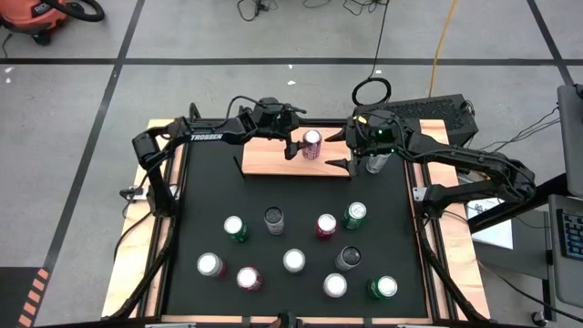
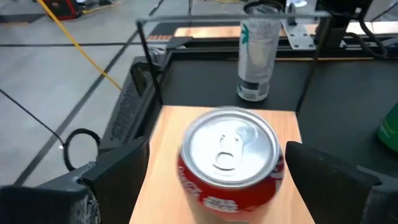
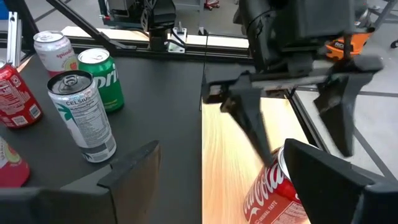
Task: Place canned beverage on shelf
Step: Put the top right white soda can on the shelf
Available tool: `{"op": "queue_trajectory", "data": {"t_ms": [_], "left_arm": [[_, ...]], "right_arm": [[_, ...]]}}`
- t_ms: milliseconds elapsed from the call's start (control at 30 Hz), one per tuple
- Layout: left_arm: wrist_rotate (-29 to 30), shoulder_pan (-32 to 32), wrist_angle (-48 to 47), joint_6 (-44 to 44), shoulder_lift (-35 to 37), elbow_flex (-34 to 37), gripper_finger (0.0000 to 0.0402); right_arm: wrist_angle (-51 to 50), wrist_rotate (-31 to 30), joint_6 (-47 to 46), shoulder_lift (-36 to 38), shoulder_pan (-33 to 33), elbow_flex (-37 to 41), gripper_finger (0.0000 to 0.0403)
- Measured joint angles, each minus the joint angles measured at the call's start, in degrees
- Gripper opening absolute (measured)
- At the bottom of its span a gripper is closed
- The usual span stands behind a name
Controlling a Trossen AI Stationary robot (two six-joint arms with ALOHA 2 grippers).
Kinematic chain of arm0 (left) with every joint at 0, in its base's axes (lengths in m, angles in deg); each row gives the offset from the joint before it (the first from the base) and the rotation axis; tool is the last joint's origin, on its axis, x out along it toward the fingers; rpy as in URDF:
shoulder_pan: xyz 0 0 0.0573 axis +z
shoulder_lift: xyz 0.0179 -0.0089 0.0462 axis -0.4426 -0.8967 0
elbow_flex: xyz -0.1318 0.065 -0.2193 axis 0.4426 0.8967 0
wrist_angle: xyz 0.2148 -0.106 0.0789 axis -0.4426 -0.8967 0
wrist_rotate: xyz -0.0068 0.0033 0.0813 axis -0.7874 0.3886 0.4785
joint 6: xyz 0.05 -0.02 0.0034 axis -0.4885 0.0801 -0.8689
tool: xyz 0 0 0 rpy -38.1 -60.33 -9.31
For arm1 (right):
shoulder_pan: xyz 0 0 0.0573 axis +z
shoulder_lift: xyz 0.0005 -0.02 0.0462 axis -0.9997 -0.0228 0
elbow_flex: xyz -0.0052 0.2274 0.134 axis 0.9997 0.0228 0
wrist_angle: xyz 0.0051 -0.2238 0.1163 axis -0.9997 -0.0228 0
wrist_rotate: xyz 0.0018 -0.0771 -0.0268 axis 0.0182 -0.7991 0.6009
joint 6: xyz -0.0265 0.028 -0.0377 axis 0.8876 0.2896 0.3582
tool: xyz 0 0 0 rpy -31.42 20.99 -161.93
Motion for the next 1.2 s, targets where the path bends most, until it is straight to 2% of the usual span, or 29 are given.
{"op": "queue_trajectory", "data": {"t_ms": [100,333,633,767,1000,1200], "left_arm": [[-2.0,0.0,-0.6,1.1,-0.5,0.0,0.0374],[-2.2,-0.8,0.6,1.5,-1.9,0.0,0.0374],[1.6,-2.2,3.0,3.0,-4.0,-1.3,0.0371],[6.1,-2.9,3.5,2.9,-4.0,-1.9,0.0344],[6.8,-2.8,4.1,2.7,-4.0,-1.9,0.0289],[7.2,-2.8,6.4,4.5,-4.0,-1.9,0.0279]], "right_arm": [[0.0,0.0,0.1,0.0,0.0,0.0,0.0318],[0.1,0.0,0.5,0.0,0.0,0.0,0.0318],[0.0,0.0,0.9,0.0,0.0,0.0,0.0318],[0.0,0.0,1.0,0.0,0.0,0.0,0.0318],[-0.1,0.0,1.3,0.0,0.0,0.0,0.0318],[-0.3,0.0,1.3,0.0,0.0,0.0,0.0318]]}}
